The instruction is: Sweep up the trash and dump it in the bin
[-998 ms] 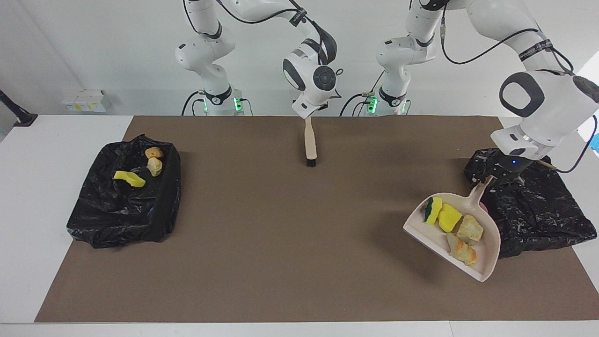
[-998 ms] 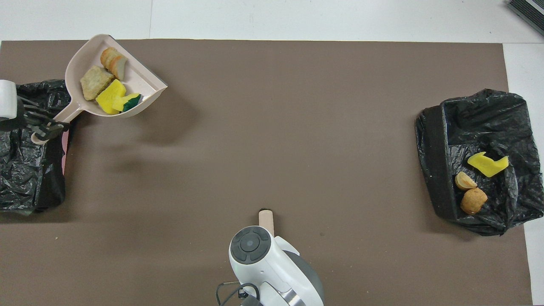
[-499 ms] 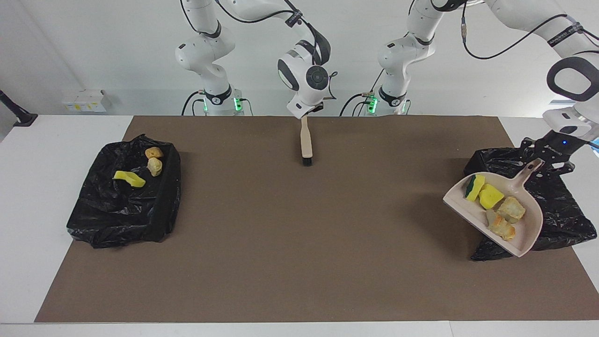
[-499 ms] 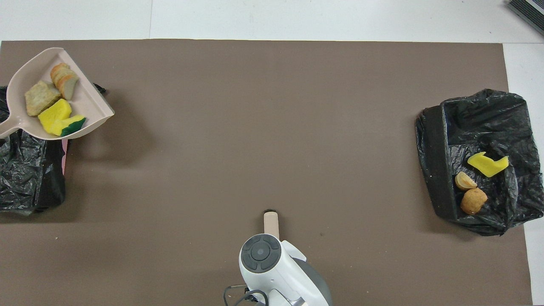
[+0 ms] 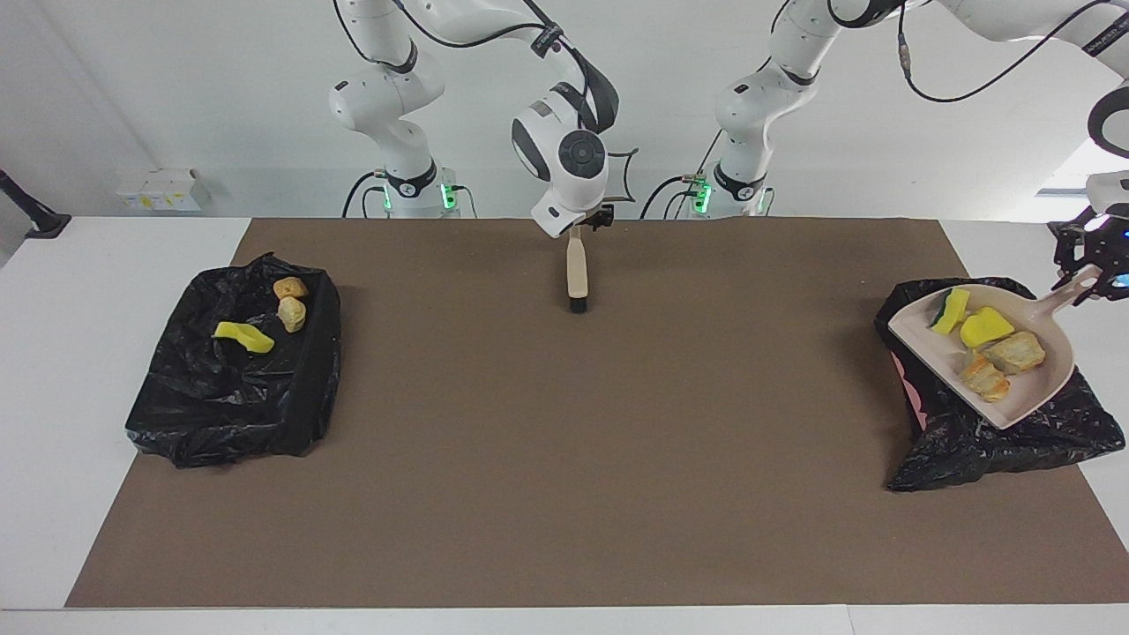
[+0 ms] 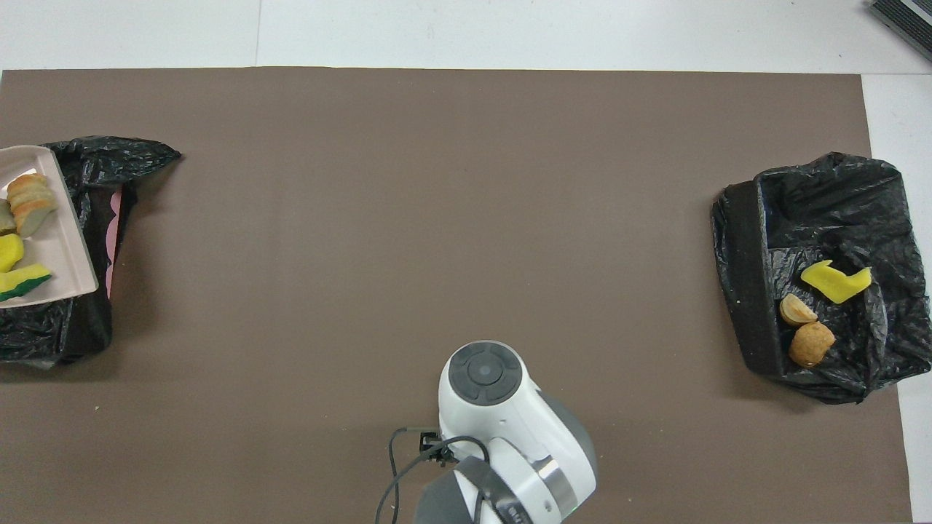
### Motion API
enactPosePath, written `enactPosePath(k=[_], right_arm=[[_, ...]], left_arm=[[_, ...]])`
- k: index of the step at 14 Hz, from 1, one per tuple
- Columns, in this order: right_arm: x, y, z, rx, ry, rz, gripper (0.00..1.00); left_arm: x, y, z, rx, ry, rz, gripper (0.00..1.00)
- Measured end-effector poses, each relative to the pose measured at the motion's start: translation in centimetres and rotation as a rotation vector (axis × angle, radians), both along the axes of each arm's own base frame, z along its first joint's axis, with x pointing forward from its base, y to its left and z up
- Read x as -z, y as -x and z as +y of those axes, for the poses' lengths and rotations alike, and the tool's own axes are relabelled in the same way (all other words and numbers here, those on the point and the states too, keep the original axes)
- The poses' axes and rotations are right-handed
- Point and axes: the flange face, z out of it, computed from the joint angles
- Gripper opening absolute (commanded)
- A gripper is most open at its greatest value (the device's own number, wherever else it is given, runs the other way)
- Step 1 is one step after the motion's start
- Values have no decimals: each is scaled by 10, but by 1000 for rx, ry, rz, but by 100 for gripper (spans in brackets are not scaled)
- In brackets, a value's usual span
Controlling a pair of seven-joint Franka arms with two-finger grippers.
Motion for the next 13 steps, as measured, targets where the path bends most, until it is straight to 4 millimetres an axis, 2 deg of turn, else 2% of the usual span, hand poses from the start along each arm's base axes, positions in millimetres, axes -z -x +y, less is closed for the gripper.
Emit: enactPosePath(k=[2,4,5,7,9,10,11,13], right_arm=[[-23,-54,-40,65,1,-80,100],[-47,-103,-89,130,15,-162,100],[-59,-127,-122,154,6,-195,100],[-80,-165,-190,162,-27,-252,100],[-101,-190,-250,125,-9,-324,100],[-112,-197,-272,100,20,-355,100],[-124,-201,-284,86,48,-379,100],[-157,-198,-295,79,80,-425,100]], left_arm=[[-10,-11,11,129,-81,18,0],[-16,-21,15,233,-168,48,0],[-19,-27,10,282,-229,74,0],[-24,-42,-13,358,-362,138,0],[-31,-52,-31,391,-496,190,0],[-36,-56,-38,403,-552,205,0],[-42,-58,-43,413,-597,215,0],[-60,-61,-52,434,-678,220,0]])
